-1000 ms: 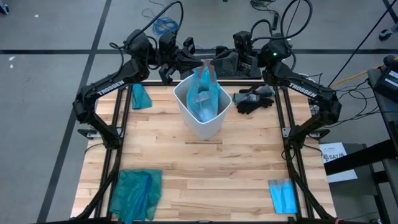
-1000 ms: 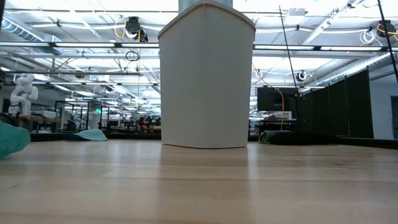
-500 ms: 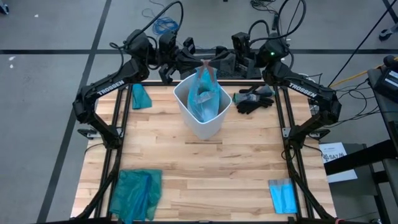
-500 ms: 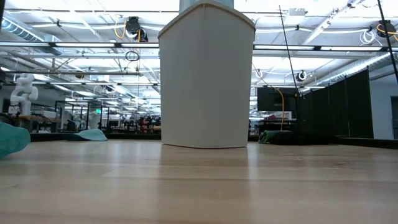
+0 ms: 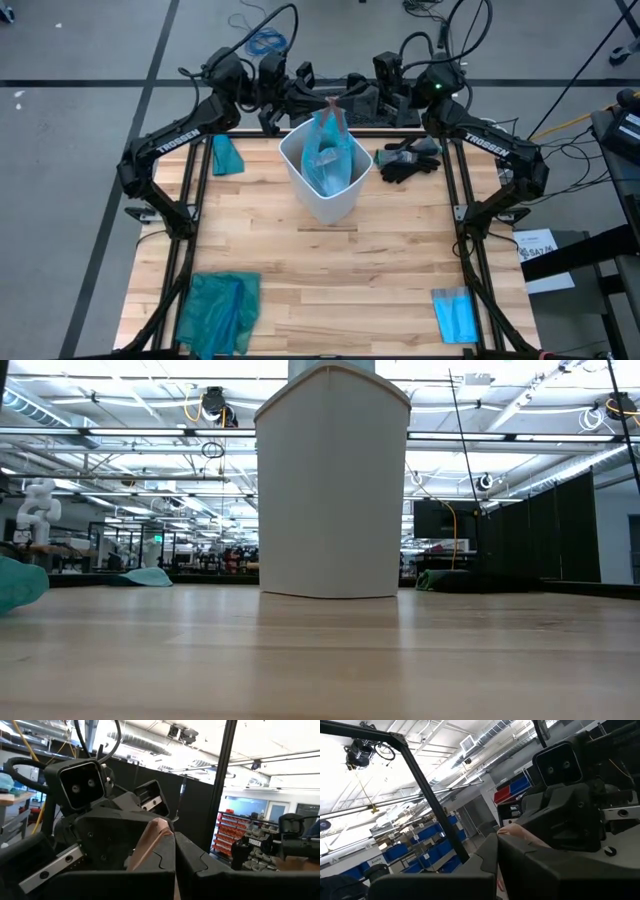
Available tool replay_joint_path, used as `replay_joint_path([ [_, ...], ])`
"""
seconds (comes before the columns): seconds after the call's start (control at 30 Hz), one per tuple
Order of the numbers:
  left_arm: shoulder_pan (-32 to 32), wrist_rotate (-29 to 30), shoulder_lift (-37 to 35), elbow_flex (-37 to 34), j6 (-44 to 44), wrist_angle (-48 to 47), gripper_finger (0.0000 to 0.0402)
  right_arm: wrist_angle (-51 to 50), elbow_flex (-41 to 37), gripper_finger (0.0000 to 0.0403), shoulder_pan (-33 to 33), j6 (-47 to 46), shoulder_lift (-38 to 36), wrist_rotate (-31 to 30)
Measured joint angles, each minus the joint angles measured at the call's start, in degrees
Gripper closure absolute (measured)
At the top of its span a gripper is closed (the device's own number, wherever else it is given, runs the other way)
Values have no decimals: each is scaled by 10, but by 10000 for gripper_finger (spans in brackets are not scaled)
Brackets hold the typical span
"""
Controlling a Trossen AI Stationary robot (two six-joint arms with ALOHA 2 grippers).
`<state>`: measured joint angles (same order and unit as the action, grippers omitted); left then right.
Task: Place trash/remove bag and relplace
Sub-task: Remove the light blue trash bag from the white trash bin
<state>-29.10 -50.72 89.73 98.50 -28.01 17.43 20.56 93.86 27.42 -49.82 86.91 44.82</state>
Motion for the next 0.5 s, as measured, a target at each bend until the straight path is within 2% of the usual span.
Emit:
replay_joint_path([
  [0.17, 0, 0, 0, 0, 0, 0, 402, -27, 0, 394, 3, 36, 0, 2],
  [0.5, 0, 12, 0, 0, 3, 0, 402, -23, 0, 335, 2, 75, 0, 10],
])
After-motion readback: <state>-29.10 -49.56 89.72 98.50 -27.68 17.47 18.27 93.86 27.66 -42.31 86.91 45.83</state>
